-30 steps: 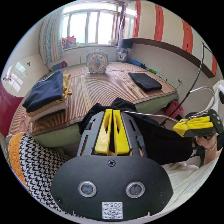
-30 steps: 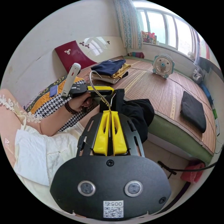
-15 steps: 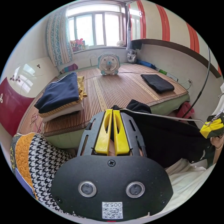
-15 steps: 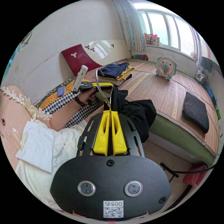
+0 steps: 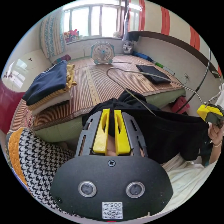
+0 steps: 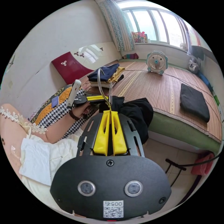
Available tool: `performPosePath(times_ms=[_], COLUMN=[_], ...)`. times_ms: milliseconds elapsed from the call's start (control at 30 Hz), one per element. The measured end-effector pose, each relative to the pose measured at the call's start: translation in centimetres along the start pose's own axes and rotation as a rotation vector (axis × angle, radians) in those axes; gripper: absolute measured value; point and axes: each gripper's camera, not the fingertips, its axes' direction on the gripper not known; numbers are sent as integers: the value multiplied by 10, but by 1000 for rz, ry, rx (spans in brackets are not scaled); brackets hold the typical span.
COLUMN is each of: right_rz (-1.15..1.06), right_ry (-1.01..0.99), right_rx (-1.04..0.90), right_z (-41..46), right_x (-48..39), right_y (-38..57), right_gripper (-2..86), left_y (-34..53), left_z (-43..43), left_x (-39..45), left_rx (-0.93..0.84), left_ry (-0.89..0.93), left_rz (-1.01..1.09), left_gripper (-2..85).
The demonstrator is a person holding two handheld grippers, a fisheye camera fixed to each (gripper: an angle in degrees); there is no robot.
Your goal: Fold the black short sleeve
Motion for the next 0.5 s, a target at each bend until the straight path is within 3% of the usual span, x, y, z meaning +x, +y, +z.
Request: performPosePath(times_ms=[233,500], right_rz=[8,-48], right_ry=[42,72], right_rx=[-67,-59], right_z=[38,54], right_x=[-8,-33], right_y=[-23,-36], right_gripper=[-17,-16], left_y=[28,35], left_z=[-64,-108], left_x=[-18,13], left_rx=[94,230], left_ry=[158,366], left_rz=[-42,108], left_gripper=[81,115])
